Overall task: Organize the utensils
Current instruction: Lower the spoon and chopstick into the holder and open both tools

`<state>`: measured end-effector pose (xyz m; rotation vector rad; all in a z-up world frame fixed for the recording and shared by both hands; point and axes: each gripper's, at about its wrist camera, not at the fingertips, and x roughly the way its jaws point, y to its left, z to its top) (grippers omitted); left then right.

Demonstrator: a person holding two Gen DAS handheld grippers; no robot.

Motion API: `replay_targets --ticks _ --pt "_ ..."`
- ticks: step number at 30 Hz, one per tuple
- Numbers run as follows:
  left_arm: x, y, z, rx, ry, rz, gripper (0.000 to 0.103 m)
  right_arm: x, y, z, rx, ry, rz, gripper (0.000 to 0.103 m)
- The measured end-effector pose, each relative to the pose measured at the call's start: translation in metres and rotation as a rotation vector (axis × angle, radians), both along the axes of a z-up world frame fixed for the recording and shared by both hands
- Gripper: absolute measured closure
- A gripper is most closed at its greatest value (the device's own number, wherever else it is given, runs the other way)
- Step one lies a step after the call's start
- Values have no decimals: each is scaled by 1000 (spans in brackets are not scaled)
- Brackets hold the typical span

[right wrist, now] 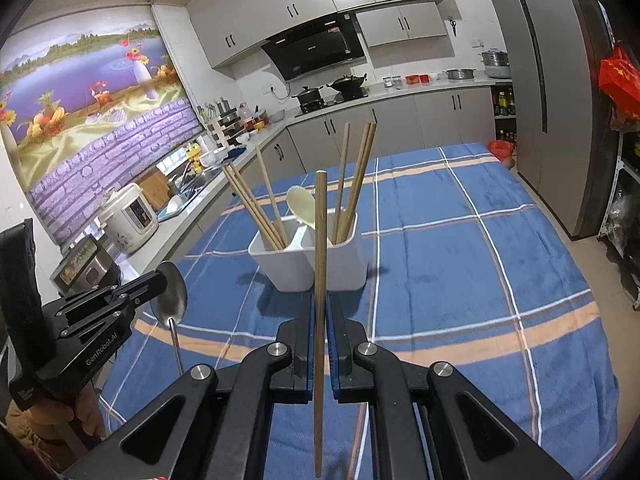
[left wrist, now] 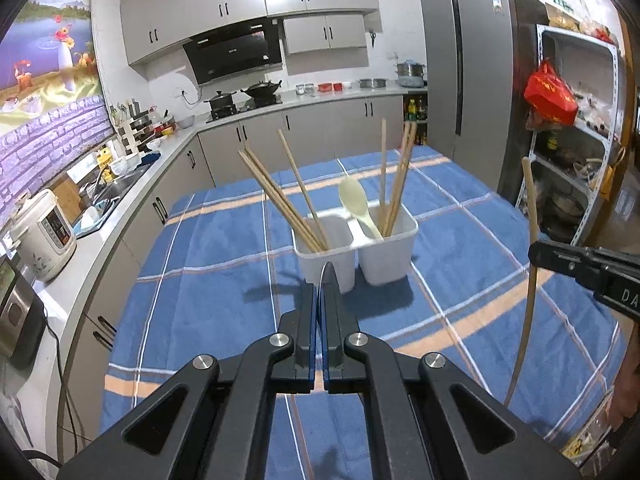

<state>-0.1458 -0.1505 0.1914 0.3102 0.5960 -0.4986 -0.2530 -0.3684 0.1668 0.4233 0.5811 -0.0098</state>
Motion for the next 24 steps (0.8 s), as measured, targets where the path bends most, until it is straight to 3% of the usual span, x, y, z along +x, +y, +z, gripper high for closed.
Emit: replay_targets --ticks 10,17,24 --pt "65 13 65 -194 -77 67 101 47 -25 35 15 -86 -45 97" --pt "113 -11 80 -229 -148 81 101 100 -42 67 26 -183 -79 97" --pt "163 -49 61 -184 -198 116 101 160 -50 68 -22 -209 -146 97"
